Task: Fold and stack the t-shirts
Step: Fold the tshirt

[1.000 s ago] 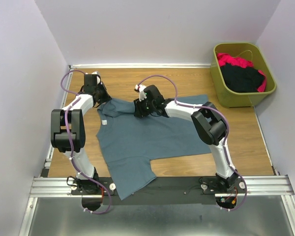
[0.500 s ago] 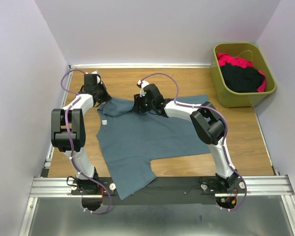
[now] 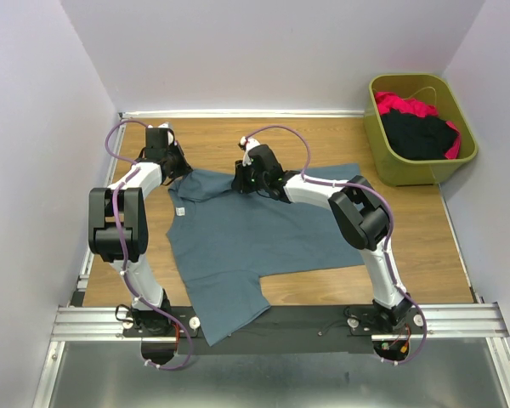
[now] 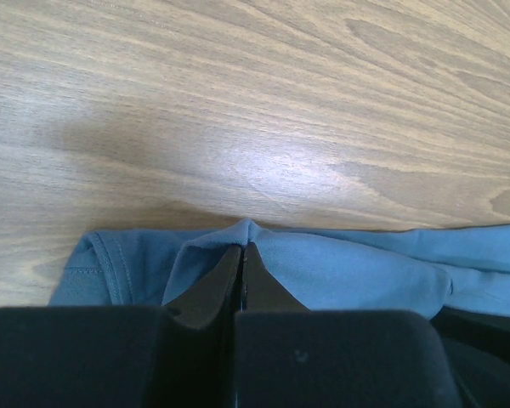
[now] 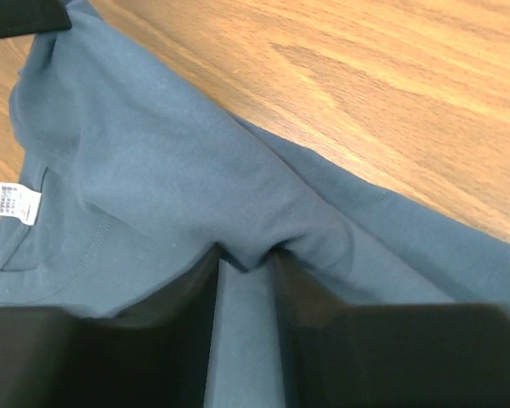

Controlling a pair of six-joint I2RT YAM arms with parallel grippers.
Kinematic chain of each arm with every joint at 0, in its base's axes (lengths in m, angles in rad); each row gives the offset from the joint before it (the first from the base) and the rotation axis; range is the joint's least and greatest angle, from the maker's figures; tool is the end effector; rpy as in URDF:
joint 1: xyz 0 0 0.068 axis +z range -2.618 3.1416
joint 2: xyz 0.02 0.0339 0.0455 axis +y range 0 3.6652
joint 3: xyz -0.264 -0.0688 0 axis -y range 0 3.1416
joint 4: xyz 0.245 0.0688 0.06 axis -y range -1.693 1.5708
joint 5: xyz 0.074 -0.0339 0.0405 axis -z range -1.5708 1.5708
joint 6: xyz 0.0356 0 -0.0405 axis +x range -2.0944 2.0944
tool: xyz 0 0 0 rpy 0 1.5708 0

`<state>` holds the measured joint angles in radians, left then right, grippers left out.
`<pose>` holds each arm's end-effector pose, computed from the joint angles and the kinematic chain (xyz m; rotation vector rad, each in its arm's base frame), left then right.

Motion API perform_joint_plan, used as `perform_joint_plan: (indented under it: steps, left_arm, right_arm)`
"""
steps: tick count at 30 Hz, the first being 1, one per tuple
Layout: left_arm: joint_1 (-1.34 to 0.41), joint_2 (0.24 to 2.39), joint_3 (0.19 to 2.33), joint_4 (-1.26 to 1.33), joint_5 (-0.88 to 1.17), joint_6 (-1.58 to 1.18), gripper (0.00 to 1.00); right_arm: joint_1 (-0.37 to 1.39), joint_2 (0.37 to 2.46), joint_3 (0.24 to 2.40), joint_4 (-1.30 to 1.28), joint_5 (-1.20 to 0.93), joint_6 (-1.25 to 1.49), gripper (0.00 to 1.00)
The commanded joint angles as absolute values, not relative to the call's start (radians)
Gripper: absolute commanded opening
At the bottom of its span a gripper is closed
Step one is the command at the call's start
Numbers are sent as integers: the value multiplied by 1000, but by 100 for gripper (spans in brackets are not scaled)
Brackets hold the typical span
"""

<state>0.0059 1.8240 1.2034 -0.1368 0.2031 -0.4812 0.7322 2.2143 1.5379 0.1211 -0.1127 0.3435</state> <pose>0.3995 -0.0048 0.2006 -0.4676 2.3102 -0.4720 0.3691 0.3372 0.1605 -0.4961 2.1605 0.7389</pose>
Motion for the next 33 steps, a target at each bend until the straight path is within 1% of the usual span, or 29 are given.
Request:
perform_joint_plan:
  steps: [1, 2, 3, 6, 11, 17, 19, 22, 23, 25, 26, 28, 30, 31, 33]
  left_arm:
    - [3, 1818, 1216, -133, 175, -463, 5]
    - [3, 1812, 1215, -135, 173, -463, 5]
    - [3, 1807, 1209, -138, 175, -466, 5]
    - [3, 1776, 1197, -149, 176, -466, 5]
    - [3, 1737, 1170, -164, 198, -468, 5]
    - [3, 1668, 1128, -207, 198, -466, 7]
    - [3, 1632, 1109, -229, 192, -465, 9]
    - [3, 1580, 1075, -241, 172, -462, 18]
    - [3, 1569, 1065, -239, 170, -460, 25]
    - [3, 1548, 1037, -239, 160, -454, 35]
    - [3, 1543, 1028, -238, 140, -451, 45]
    - [3, 1528, 1000, -236, 120, -440, 53]
    - [3, 1516, 980, -230, 94, -439, 66]
    - [3, 1500, 959, -216, 91, -439, 69]
    - [3, 1486, 925, -196, 94, -439, 71]
  right_arm:
    - [741, 2191, 1529, 155, -146, 350, 24]
    - [741, 2177, 1522, 155, -150, 351, 20]
    - [741, 2169, 1516, 156, -159, 354, 13]
    - [741, 2131, 1487, 152, -190, 365, 6]
    - [742, 2080, 1457, 115, -225, 394, 4]
    - [742, 2062, 1479, 11, -296, 451, 4]
    - [742, 2060, 1486, -43, -301, 462, 4]
    - [739, 2062, 1494, -92, -288, 480, 5]
    - [739, 2069, 1496, -101, -287, 485, 5]
    - [738, 2078, 1494, -117, -261, 486, 5]
    - [739, 2082, 1494, -120, -249, 491, 5]
    - [726, 2098, 1496, -124, -227, 505, 5]
    - [715, 2112, 1500, -124, -225, 517, 5]
    - [704, 2126, 1508, -126, -225, 518, 5]
    - [695, 2141, 1520, -129, -232, 514, 5]
